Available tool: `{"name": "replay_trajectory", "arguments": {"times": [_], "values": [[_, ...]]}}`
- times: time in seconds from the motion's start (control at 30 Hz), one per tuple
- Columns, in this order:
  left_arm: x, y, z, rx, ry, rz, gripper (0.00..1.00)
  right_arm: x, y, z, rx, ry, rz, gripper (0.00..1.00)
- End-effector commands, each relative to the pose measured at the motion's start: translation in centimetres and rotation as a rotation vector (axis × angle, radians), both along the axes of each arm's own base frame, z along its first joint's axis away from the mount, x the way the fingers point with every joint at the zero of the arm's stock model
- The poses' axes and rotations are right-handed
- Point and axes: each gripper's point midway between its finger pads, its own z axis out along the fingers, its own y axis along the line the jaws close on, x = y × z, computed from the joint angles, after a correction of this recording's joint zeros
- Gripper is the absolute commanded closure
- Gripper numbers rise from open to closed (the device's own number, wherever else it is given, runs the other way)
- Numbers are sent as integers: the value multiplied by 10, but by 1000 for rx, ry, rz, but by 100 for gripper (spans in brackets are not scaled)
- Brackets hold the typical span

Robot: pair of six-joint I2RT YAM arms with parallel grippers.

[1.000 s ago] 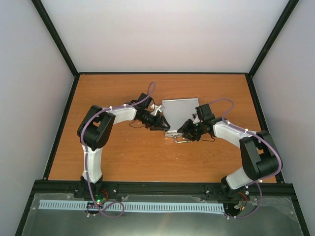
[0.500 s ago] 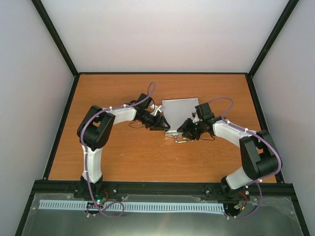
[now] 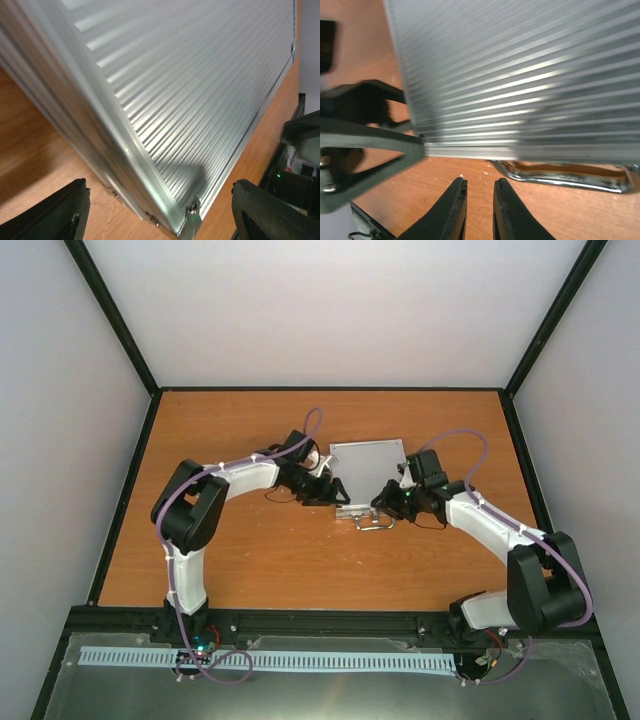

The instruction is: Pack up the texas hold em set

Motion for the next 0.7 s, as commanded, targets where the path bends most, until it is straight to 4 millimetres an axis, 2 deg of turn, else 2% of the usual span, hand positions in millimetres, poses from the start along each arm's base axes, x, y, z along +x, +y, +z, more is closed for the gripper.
{"name": "replay_trajectory", "arguments": {"times": [0.0,0.07,0.17,0.27,0.33,0.37,0.5,0.67], "values": [[43,26,37,60,-180,116,18,-12,-16,-32,-74,88,-49,85],[74,40,56,77,-283,169,14,-10,-17,-35,-68,81,-75,87],[120,48,81,83,-423,198,10,-8,-18,-43,-57,94,-122,91],[152,40,91,51,-496,173,9,-13,-19,-53,-45,117,-158,96],[167,29,84,31,-510,140,9,-15,-21,-59,-49,120,-183,97],[176,23,90,12,-532,133,9,-14,-21,-60,-51,114,-195,97],[191,5,83,-60,-554,86,10,-7,-25,-68,-63,101,-247,97],[197,-8,70,-119,-531,59,11,2,-18,-75,-60,84,-251,97]]}}
